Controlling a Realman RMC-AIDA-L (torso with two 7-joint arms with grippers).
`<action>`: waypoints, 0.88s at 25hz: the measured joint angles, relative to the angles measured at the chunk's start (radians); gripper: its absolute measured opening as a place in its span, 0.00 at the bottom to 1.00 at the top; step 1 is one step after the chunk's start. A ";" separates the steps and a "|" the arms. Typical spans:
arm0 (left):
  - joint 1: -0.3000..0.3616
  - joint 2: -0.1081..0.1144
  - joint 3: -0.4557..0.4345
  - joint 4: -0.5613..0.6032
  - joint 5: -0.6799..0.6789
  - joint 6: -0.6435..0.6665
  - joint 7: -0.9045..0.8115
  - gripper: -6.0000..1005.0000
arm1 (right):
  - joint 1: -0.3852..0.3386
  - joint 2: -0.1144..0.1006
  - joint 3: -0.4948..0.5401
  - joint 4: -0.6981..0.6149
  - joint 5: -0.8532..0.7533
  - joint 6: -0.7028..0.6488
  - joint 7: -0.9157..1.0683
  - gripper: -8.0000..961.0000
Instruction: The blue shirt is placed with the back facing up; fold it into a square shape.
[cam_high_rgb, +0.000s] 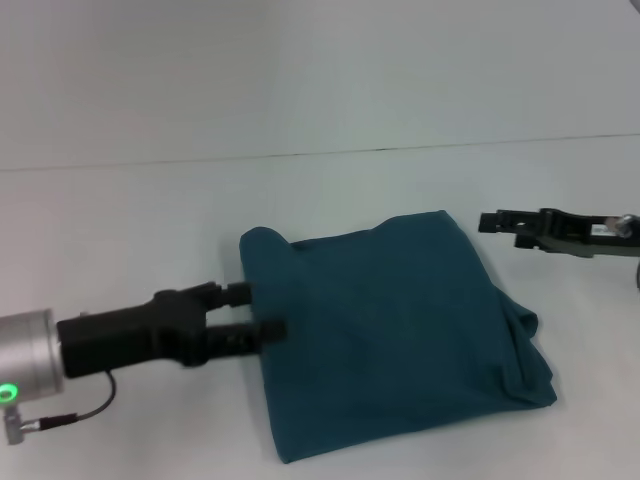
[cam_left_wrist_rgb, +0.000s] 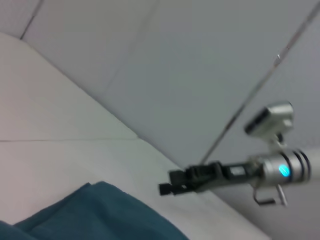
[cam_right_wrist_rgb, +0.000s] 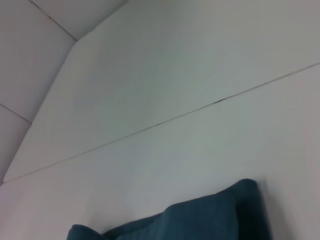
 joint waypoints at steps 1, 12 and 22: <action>0.005 0.001 -0.016 0.010 0.026 0.028 0.046 0.94 | 0.008 0.002 -0.005 0.012 0.000 0.015 0.000 0.94; 0.013 -0.002 -0.037 0.030 0.088 0.092 0.167 0.94 | 0.063 0.046 -0.036 0.069 0.003 0.150 -0.001 0.89; 0.007 -0.002 -0.030 0.033 0.109 0.090 0.170 0.94 | 0.084 0.069 -0.037 0.078 0.010 0.201 -0.001 0.68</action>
